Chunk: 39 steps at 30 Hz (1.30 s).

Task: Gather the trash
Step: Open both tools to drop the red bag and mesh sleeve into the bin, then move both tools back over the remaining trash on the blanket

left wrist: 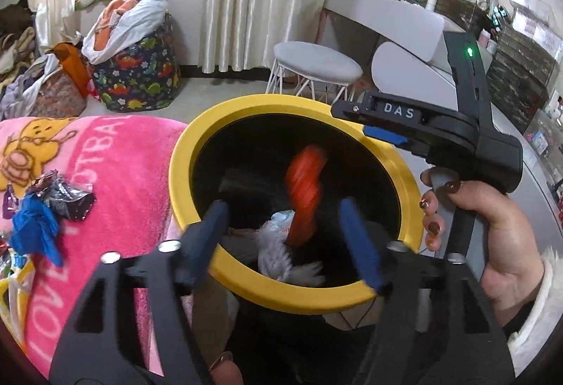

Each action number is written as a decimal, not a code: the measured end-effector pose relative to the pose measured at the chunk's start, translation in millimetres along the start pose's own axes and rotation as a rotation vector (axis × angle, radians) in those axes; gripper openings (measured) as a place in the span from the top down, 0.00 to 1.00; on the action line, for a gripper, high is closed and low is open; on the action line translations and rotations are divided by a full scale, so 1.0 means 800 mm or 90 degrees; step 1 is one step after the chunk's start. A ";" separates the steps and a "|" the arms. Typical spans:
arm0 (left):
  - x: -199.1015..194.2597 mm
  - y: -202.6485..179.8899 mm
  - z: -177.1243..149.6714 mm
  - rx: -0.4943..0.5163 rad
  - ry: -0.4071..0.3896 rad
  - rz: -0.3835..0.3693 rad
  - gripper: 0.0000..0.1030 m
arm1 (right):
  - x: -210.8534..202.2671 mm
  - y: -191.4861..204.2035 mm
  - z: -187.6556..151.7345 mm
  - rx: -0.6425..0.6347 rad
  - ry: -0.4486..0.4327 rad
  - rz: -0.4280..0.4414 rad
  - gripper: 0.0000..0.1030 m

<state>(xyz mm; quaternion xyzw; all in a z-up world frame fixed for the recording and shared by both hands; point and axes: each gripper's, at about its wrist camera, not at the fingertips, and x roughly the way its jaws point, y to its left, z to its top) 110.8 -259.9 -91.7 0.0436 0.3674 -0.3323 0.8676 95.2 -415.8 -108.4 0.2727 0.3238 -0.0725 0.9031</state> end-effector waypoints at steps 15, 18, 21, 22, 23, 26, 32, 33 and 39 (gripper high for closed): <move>-0.033 0.039 0.006 -0.065 -0.050 0.053 0.11 | -0.004 0.015 0.007 -0.027 -0.005 0.015 0.33; -0.043 0.052 0.008 -0.079 -0.061 0.067 0.11 | -0.005 0.027 0.006 -0.043 -0.007 0.025 0.33; -0.054 0.066 0.010 -0.098 -0.075 0.080 0.11 | -0.008 0.042 0.004 -0.061 -0.009 0.035 0.32; -0.057 0.069 0.010 -0.101 -0.077 0.083 0.11 | -0.008 0.046 0.003 -0.066 -0.010 0.038 0.32; -0.060 0.072 0.011 -0.105 -0.080 0.086 0.11 | -0.009 0.050 0.004 -0.071 -0.010 0.041 0.32; -0.069 0.083 0.012 -0.116 -0.090 0.098 0.11 | -0.013 0.063 0.003 -0.091 -0.013 0.052 0.31; -0.086 0.102 0.011 -0.134 -0.106 0.118 0.11 | -0.018 0.088 -0.001 -0.116 -0.017 0.071 0.28; -0.089 0.105 0.011 -0.139 -0.110 0.122 0.11 | -0.019 0.091 -0.001 -0.119 -0.018 0.072 0.28; -0.104 0.126 0.007 -0.162 -0.121 0.140 0.11 | -0.023 0.119 -0.007 -0.145 -0.019 0.092 0.26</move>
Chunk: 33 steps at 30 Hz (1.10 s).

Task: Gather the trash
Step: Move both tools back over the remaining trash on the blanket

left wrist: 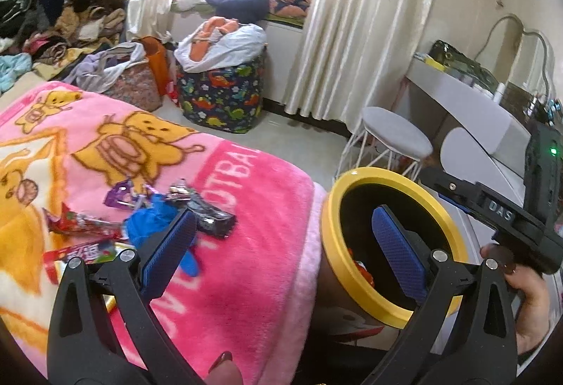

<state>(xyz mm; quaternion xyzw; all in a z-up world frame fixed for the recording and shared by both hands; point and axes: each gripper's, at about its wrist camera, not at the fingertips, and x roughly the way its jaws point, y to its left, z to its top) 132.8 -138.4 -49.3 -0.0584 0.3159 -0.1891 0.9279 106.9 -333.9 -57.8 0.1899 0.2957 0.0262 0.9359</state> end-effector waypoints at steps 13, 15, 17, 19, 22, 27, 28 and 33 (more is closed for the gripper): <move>-0.019 0.045 0.003 -0.034 -0.019 0.035 0.11 | 0.005 0.067 -0.012 -0.086 0.009 0.039 0.26; -0.022 0.050 0.004 -0.033 -0.022 0.043 0.11 | 0.007 0.074 -0.014 -0.097 0.011 0.042 0.26; -0.025 0.059 0.003 -0.037 -0.025 0.051 0.11 | 0.007 0.080 -0.016 -0.107 0.013 0.044 0.26; -0.030 0.067 0.003 -0.045 -0.029 0.057 0.11 | 0.009 0.085 -0.018 -0.113 0.014 0.048 0.26; -0.034 0.080 0.002 -0.058 -0.033 0.065 0.11 | 0.013 0.097 -0.023 -0.123 0.019 0.055 0.26; -0.041 0.104 0.001 -0.081 -0.038 0.083 0.11 | 0.018 0.119 -0.033 -0.157 0.027 0.070 0.26; -0.043 0.112 0.000 -0.089 -0.039 0.087 0.11 | 0.020 0.123 -0.035 -0.164 0.031 0.074 0.26; -0.051 0.138 -0.003 -0.114 -0.042 0.106 0.11 | 0.029 0.141 -0.047 -0.181 0.052 0.095 0.26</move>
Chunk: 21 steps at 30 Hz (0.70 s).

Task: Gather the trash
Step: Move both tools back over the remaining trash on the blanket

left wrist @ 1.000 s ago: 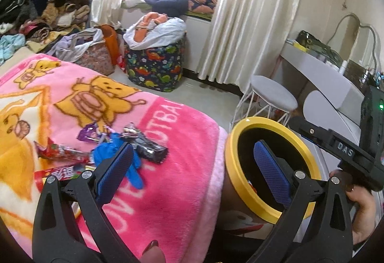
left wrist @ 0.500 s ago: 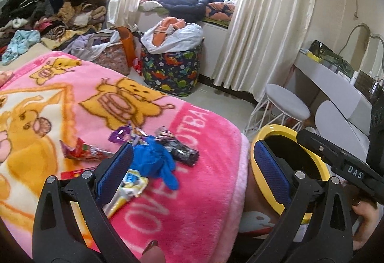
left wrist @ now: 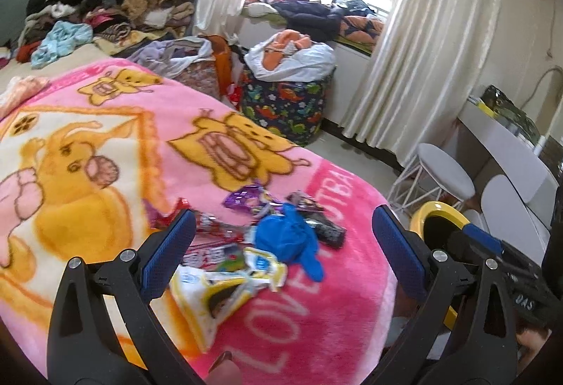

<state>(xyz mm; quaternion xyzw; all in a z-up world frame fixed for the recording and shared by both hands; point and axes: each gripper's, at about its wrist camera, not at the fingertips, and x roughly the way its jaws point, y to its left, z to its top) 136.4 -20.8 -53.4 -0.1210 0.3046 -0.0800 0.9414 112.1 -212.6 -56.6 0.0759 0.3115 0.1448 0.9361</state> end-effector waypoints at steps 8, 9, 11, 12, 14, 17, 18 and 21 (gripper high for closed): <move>0.001 0.045 0.003 -0.043 -0.001 0.034 0.11 | 0.029 0.036 -0.012 -0.028 0.047 0.047 0.39; 0.001 0.048 0.002 -0.047 0.000 0.036 0.11 | 0.032 0.041 -0.014 -0.032 0.054 0.051 0.43; 0.001 0.059 0.000 -0.059 0.003 0.041 0.11 | 0.042 0.051 -0.018 -0.045 0.072 0.058 0.50; 0.002 0.064 0.000 -0.063 0.004 0.043 0.11 | 0.047 0.056 -0.020 -0.050 0.081 0.062 0.54; 0.005 0.073 -0.002 -0.071 0.010 0.049 0.11 | 0.054 0.062 -0.023 -0.061 0.093 0.068 0.59; 0.013 0.088 -0.004 -0.085 0.022 0.054 0.11 | 0.066 0.071 -0.025 -0.073 0.111 0.073 0.62; 0.016 0.093 -0.005 -0.089 0.026 0.056 0.11 | 0.069 0.073 -0.025 -0.076 0.115 0.075 0.64; 0.025 0.106 -0.006 -0.109 0.044 0.061 0.11 | 0.079 0.076 -0.026 -0.077 0.128 0.082 0.64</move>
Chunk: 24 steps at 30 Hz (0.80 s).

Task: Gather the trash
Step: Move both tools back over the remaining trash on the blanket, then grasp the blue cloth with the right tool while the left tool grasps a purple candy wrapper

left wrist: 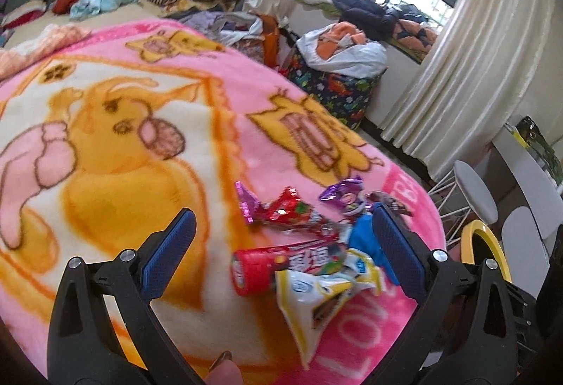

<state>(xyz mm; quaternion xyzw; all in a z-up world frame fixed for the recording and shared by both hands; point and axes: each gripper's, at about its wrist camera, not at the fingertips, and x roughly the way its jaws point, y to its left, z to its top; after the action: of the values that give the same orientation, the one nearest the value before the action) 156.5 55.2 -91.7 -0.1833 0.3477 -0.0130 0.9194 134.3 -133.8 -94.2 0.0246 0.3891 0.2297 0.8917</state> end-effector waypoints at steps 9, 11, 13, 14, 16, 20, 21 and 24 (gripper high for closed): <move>0.017 0.029 0.005 -0.048 0.021 -0.005 0.21 | 0.024 -0.009 0.005 0.025 0.028 0.008 0.66; 0.021 0.036 0.006 -0.070 0.027 -0.004 0.29 | 0.029 -0.011 0.006 0.030 0.034 0.010 0.66; 0.025 0.045 0.007 -0.092 0.034 -0.014 0.36 | 0.035 -0.013 0.006 0.036 0.042 0.018 0.66; 0.028 0.049 0.007 -0.104 0.038 -0.020 0.37 | 0.038 -0.013 0.007 0.037 0.046 0.021 0.66; 0.033 0.056 0.007 -0.128 0.047 -0.036 0.42 | 0.044 -0.013 0.008 0.036 0.054 0.024 0.66; 0.040 0.067 0.007 -0.175 0.061 -0.066 0.46 | 0.057 -0.010 0.007 0.028 0.072 0.021 0.66; 0.042 0.070 0.007 -0.186 0.065 -0.073 0.47 | 0.061 -0.010 0.008 0.028 0.076 0.018 0.66; 0.046 0.074 0.007 -0.206 0.072 -0.088 0.51 | 0.074 -0.013 0.009 0.032 0.089 0.017 0.66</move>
<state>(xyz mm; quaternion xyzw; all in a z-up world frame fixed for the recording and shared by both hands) 181.9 106.4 -131.4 -0.3516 0.3830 -0.0304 0.8537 178.2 -116.6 -132.1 0.0362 0.4558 0.2327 0.8583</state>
